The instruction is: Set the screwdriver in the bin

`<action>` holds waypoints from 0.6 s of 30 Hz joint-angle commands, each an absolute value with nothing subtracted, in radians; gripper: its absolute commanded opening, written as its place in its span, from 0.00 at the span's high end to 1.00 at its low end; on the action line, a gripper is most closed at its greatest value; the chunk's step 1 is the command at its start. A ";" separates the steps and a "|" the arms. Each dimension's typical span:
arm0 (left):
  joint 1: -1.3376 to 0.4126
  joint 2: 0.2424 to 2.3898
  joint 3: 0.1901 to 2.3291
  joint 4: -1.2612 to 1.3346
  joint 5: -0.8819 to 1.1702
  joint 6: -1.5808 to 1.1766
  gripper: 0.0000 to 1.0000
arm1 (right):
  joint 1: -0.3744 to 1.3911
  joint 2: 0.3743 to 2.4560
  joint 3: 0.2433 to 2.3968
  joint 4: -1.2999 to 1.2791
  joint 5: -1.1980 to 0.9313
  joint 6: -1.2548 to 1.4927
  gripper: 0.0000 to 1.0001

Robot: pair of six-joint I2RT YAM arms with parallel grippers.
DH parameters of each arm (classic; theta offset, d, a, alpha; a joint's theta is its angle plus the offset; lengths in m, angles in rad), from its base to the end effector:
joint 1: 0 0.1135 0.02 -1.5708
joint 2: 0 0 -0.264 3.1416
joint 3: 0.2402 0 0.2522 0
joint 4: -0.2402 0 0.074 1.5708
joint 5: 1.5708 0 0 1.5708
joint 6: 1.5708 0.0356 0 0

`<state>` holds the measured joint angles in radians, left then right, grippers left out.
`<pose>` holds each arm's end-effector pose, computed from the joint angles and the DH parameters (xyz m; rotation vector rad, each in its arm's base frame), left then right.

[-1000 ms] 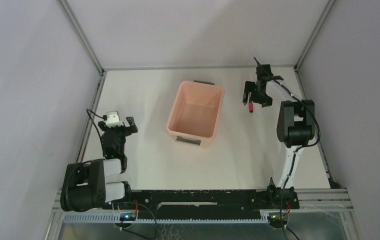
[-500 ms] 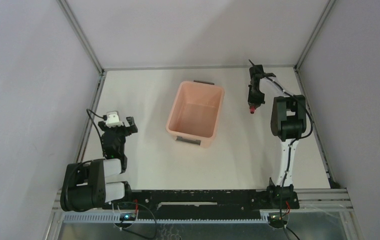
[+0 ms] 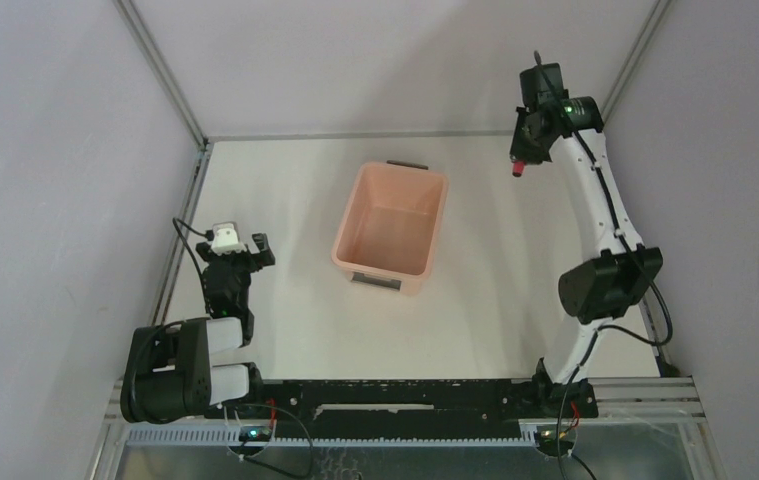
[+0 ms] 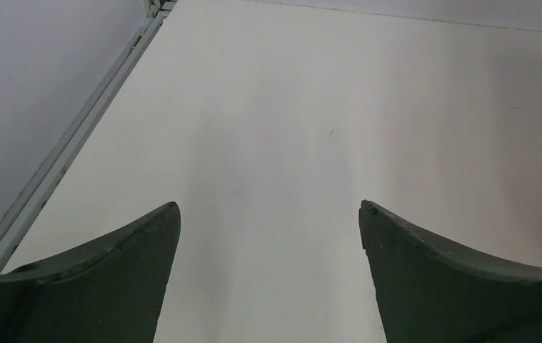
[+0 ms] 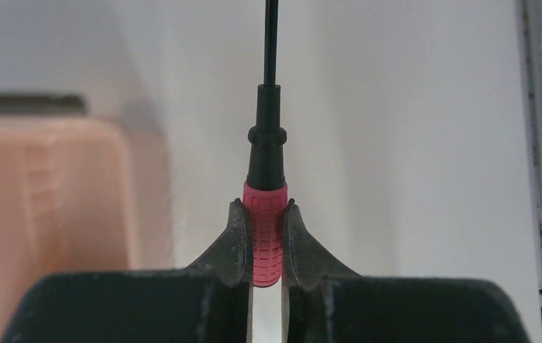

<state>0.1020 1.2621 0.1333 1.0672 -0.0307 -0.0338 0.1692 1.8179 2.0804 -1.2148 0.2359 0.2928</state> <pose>0.2070 0.0223 0.1625 -0.1343 1.6274 0.0774 0.3647 0.0539 0.4025 0.2475 2.4759 -0.1049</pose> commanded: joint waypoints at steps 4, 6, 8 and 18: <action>0.099 1.255 0.175 1.088 -0.031 -0.014 0.00 | 0.410 1.802 2.198 -1.332 0.222 0.407 1.00; 0.099 1.255 0.176 1.088 -0.031 -0.014 0.00 | 0.487 1.830 2.231 -1.327 0.219 0.433 1.00; 0.099 1.255 0.176 1.088 -0.031 -0.014 0.00 | 0.541 1.855 2.240 -1.305 0.207 0.460 1.00; 0.100 1.255 0.175 1.088 -0.031 -0.014 0.00 | 0.705 1.923 1.995 -1.048 0.157 0.561 0.98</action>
